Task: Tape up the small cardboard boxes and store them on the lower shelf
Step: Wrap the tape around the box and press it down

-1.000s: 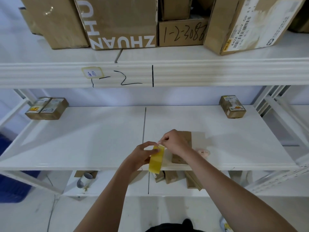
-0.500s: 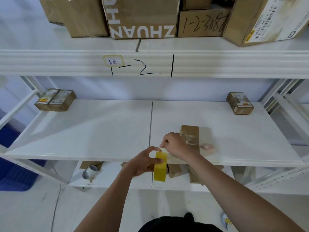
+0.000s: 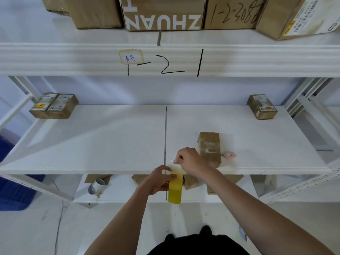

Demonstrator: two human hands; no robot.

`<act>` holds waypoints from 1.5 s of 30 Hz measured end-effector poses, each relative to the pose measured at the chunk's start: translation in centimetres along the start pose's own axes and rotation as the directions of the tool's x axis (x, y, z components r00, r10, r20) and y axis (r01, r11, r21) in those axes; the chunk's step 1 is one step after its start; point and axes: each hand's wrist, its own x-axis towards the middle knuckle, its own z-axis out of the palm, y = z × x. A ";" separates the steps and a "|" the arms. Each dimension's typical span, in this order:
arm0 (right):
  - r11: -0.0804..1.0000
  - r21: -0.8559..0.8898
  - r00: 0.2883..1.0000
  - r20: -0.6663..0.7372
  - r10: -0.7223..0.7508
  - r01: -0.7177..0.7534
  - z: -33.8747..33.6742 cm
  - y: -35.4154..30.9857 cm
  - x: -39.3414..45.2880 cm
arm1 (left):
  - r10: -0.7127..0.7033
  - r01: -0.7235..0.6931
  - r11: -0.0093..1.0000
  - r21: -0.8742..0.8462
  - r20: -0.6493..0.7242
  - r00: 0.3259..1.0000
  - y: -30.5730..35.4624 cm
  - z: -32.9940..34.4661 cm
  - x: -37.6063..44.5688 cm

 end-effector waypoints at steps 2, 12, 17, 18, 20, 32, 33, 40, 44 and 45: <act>1.000 -0.009 1.000 -0.003 0.014 -0.014 0.4 0.2 -0.2 | -0.025 0.026 0.999 0.019 -0.041 0.999 -0.3 0.0 0.2; 0.999 -0.014 0.999 0.000 0.050 -0.050 0.0 0.0 1.5 | 0.031 -0.001 0.991 0.137 -0.215 0.976 -0.1 0.5 0.9; 0.990 -0.050 0.991 0.034 0.132 -0.130 0.7 0.3 2.7 | -0.009 0.069 0.986 0.153 -0.361 0.932 -1.5 1.7 1.3; 0.990 -0.050 0.990 0.038 0.137 -0.135 0.8 0.3 2.9 | -0.026 0.076 0.990 0.122 -0.370 0.929 -1.7 1.8 1.3; 0.989 -0.059 0.989 0.052 0.139 -0.136 1.0 0.1 3.2 | -0.065 0.093 0.994 0.061 -0.358 0.931 -1.9 1.9 1.3; 0.967 -0.214 0.986 0.063 0.152 -0.135 2.7 0.4 5.3 | -0.192 0.174 0.981 -0.088 -0.276 0.942 -1.6 2.0 2.2; 0.962 -0.237 0.987 0.062 0.151 -0.133 2.9 0.5 5.4 | -0.193 0.173 0.980 -0.096 -0.273 0.943 -1.7 2.0 2.3; 0.909 -0.415 0.995 0.074 0.068 -0.031 2.9 0.6 6.3 | -0.238 0.224 0.971 -0.085 -0.235 0.942 -1.6 1.6 3.2; 0.841 -0.540 0.995 0.071 0.067 -0.018 3.3 0.3 6.6 | -0.238 0.228 0.971 -0.071 -0.232 0.943 -1.6 1.4 3.3; 0.828 -0.560 0.996 0.062 0.070 -0.023 3.4 0.2 6.7 | -0.236 0.226 0.972 -0.067 -0.230 0.944 -1.6 1.4 3.3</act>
